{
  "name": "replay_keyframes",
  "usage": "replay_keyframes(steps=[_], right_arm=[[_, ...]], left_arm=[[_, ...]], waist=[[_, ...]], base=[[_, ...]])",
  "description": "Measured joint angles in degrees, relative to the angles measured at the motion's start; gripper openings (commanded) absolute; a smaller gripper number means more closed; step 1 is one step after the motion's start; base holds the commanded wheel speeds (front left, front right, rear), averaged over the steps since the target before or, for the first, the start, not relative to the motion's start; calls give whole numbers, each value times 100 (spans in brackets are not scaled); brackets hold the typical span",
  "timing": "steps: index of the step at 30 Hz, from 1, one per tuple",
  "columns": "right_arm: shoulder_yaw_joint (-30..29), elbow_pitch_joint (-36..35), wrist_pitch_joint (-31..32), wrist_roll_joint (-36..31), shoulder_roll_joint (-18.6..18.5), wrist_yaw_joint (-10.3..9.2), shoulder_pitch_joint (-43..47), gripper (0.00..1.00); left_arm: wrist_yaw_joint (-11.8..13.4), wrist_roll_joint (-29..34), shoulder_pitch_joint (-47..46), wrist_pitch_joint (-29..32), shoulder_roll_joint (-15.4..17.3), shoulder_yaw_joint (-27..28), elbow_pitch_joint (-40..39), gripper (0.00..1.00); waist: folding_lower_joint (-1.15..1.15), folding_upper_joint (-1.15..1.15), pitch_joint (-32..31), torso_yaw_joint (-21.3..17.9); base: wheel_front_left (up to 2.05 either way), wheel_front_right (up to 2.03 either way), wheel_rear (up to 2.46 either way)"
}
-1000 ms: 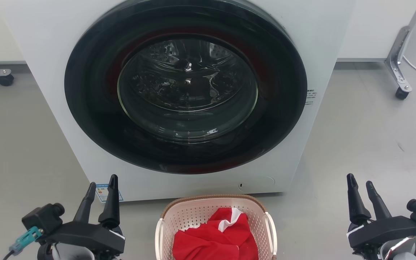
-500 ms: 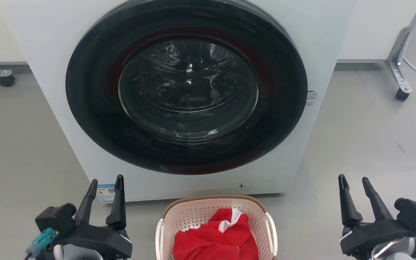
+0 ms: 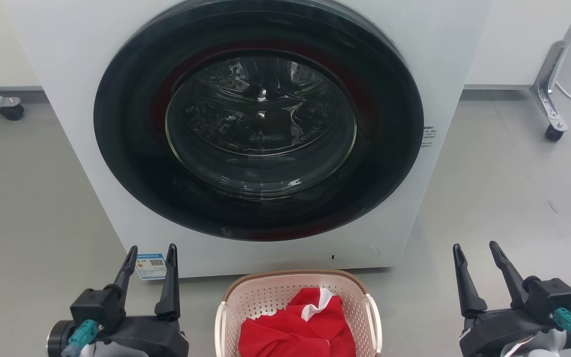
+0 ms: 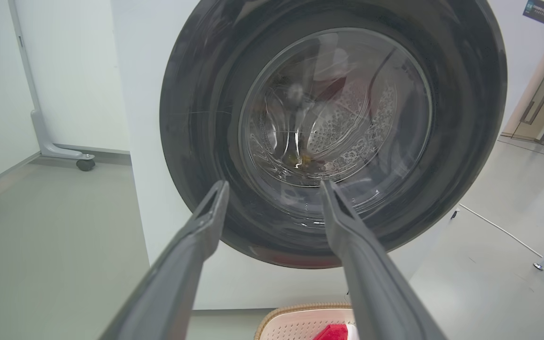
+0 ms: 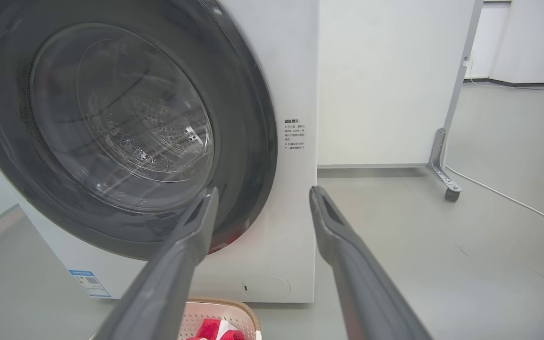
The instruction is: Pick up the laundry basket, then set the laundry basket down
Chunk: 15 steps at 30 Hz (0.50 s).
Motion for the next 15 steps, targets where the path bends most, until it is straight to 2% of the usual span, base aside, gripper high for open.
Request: replay_keyframes(steps=[5, 15], right_arm=[[63, 52, -102, -369, -16, -9, -10, 100], [-8, 121, -102, -372, -14, -9, -10, 100]], left_arm=[[88, 267, 0, -101, 1, -86, 114, 100], [91, 290, 2, -101, -12, -59, 238, 100]], waist=[[0, 0, -9, 3], [0, 0, -14, 0]], base=[[0, 0, 0], [0, 0, 0]])
